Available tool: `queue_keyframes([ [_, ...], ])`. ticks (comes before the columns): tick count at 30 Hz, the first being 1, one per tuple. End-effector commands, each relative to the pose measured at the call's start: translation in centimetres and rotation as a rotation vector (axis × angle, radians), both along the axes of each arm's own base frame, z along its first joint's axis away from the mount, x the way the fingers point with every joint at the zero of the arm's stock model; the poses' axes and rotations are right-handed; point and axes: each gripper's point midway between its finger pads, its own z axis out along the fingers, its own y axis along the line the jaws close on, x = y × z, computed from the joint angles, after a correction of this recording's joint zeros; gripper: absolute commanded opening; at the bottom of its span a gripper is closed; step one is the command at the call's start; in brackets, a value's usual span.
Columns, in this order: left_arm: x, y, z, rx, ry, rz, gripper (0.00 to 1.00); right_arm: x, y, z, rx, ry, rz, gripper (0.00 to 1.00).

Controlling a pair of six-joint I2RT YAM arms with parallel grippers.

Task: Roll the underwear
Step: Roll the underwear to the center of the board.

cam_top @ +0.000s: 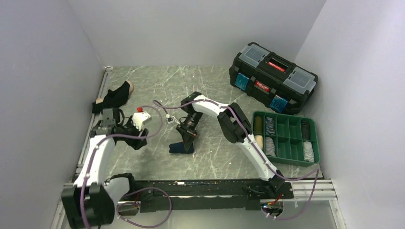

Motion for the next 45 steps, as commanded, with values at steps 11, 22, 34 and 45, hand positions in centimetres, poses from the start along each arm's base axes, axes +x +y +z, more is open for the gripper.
queue_keyframes([
  [11, -0.5, -13.5, 2.3, 0.057, -0.259, -0.488, 0.77, -1.8, -2.8, -5.4, -0.18, 0.069, 0.076, 0.0],
  [22, -2.1, -18.5, -1.7, 0.193, -0.238, -0.659, 0.9, -2.3, -3.3, -5.8, -0.196, 0.083, 0.084, 0.0],
  [34, -2.4, -19.7, -5.9, 0.292, -0.179, -0.738, 0.8, -2.6, -3.6, -5.7, -0.197, 0.093, 0.088, 0.0],
  [45, -3.7, -18.6, -8.8, 0.343, -0.065, -0.786, 0.3, -2.2, -3.6, -4.9, -0.186, 0.087, 0.074, 0.08],
])
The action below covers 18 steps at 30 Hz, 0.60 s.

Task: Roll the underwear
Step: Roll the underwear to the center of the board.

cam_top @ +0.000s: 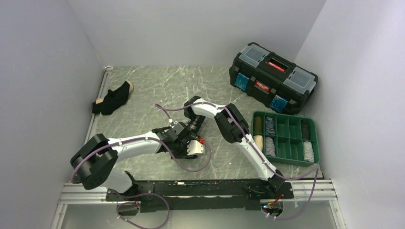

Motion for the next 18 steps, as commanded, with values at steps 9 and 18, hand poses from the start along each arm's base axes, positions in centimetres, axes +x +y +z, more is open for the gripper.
queue_keyframes([
  [9, -1.3, 0.6, -2.2, 0.056, 0.084, -0.079, 0.0, 3.6, -3.5, -1.9, -0.034, -0.23, 0.046, 0.38],
  [18, -1.6, 1.3, -2.9, 0.063, 0.184, -0.081, 0.0, 6.8, -6.4, 1.5, 0.0, -0.288, -0.071, 0.62],
])
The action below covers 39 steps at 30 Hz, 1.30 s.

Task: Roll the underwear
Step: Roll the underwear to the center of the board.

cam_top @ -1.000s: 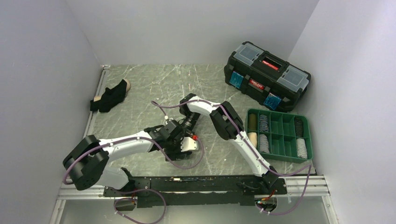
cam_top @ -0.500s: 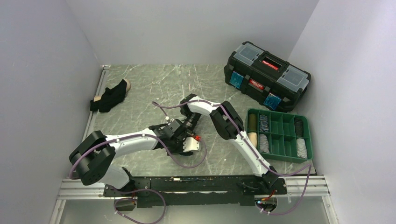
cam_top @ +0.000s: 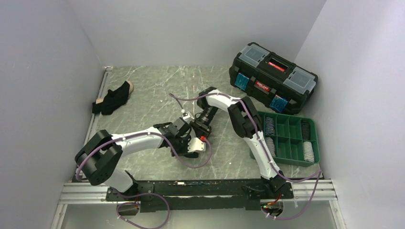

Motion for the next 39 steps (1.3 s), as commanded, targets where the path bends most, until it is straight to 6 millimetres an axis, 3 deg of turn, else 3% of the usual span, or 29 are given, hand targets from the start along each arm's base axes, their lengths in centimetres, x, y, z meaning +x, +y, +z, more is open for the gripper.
queue_keyframes([
  [1, -1.8, 2.0, -2.7, 0.069, 0.148, -0.026, 0.0, 3.5, -2.2, 1.0, 0.04, -0.167, -0.016, 0.63],
  [13, 0.2, 2.2, -1.2, -0.022, 0.387, 0.064, 0.0, 10.2, -7.0, 6.5, 0.127, -0.415, -0.328, 0.62],
  [17, 0.5, 2.3, -1.0, -0.044, 0.488, 0.095, 0.0, 11.3, -8.2, 8.7, 0.187, -0.512, -0.414, 0.61],
  [21, 1.3, 2.6, -1.0, -0.069, 0.583, 0.14, 0.0, 10.7, -8.5, 10.6, 0.254, -0.611, -0.432, 0.61],
  [27, 2.4, 2.5, -1.2, -0.076, 0.645, 0.197, 0.0, 8.3, -8.4, 12.9, 0.33, -0.774, -0.393, 0.61],
  [35, 2.9, 2.2, -1.0, -0.068, 0.724, 0.237, 0.0, 2.6, -4.7, 12.4, 0.323, -1.017, -0.176, 0.63],
  [39, 3.0, 1.9, -0.9, -0.073, 0.764, 0.244, 0.0, 1.2, -3.3, 11.4, 0.298, -1.064, -0.076, 0.63],
])
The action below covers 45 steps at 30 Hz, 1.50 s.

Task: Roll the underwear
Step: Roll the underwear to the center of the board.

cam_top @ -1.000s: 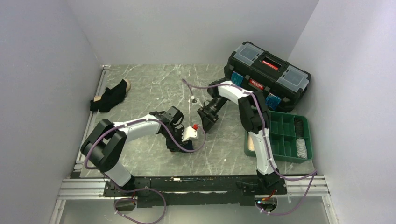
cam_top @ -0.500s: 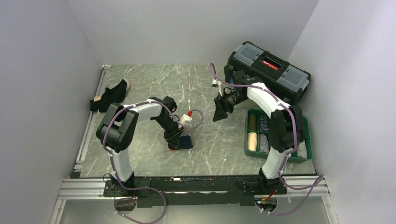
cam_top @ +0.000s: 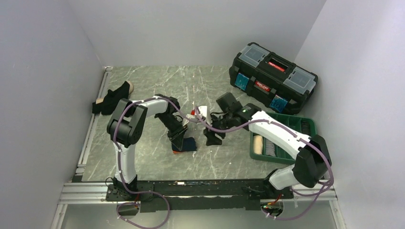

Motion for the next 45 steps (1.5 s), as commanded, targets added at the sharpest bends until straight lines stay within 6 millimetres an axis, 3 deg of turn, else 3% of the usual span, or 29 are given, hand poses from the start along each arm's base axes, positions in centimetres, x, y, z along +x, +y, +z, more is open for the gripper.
queue_keyframes([
  [1, 0.8, 0.7, -1.6, 0.04, -0.006, -0.025, 0.0, 1.1, 1.5, -0.1, -0.045, -0.172, 0.022, 0.63],
  [11, 0.7, 0.4, -1.7, 0.031, 0.033, -0.024, 0.0, 0.2, 6.7, -4.1, -0.176, -0.287, 0.162, 0.66],
  [19, 0.5, 0.0, -1.3, 0.0, 0.049, -0.031, 0.0, 1.0, 9.5, -6.1, -0.197, -0.324, 0.186, 0.68],
  [34, -0.1, -0.9, 0.5, -0.087, 0.053, -0.034, 0.0, 0.1, 11.2, -8.9, -0.196, -0.241, 0.246, 0.7],
  [41, -0.7, -1.8, 2.1, -0.17, 0.097, -0.029, 0.0, -0.1, 11.3, -9.8, -0.175, -0.227, 0.229, 0.7],
  [45, -1.1, -1.7, 1.9, -0.17, 0.118, -0.026, 0.0, -0.2, 11.1, -10.7, -0.168, -0.225, 0.205, 0.7],
])
